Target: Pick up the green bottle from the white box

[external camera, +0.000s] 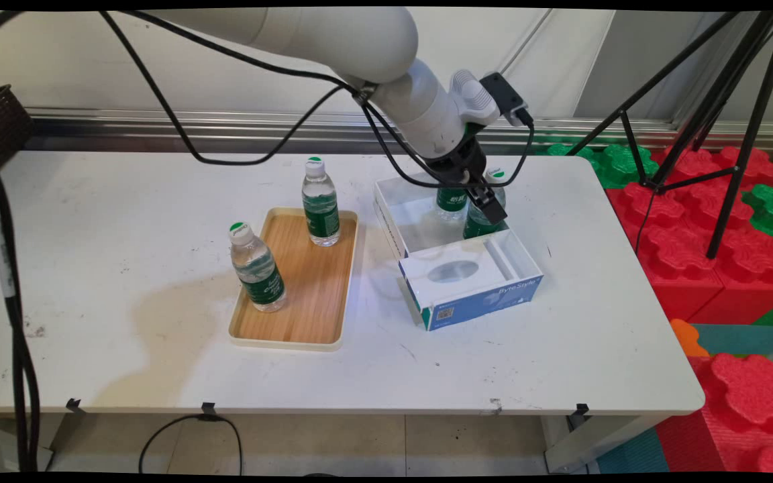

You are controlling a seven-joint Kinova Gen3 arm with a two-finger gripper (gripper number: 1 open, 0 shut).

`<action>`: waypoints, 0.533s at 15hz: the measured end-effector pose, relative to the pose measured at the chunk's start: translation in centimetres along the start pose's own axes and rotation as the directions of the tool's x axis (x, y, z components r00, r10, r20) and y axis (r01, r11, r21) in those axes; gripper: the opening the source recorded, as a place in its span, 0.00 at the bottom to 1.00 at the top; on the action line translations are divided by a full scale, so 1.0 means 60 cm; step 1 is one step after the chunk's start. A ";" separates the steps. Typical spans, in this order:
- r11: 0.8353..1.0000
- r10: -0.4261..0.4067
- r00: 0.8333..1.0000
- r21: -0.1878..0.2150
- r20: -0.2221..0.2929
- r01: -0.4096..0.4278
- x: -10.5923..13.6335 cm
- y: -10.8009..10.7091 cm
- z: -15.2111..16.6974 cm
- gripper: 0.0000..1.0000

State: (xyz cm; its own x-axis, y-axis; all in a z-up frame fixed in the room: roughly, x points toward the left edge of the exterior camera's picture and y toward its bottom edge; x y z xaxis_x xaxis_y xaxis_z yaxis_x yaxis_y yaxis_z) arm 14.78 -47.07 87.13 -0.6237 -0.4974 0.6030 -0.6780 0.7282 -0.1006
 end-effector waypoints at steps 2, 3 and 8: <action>1.000 -0.013 1.000 0.003 -0.001 0.013 -0.003 0.000 0.013 1.00; 1.000 -0.022 1.000 0.004 -0.004 0.022 -0.005 -0.001 0.019 1.00; 0.998 -0.055 0.998 0.005 -0.020 0.055 -0.009 -0.004 0.040 1.00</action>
State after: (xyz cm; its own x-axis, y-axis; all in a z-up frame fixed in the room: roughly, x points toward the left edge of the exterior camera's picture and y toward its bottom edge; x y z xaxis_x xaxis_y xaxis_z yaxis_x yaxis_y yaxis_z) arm 14.36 -48.09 84.93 -0.5779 -0.5269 0.6232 -0.7130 0.6975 -0.0716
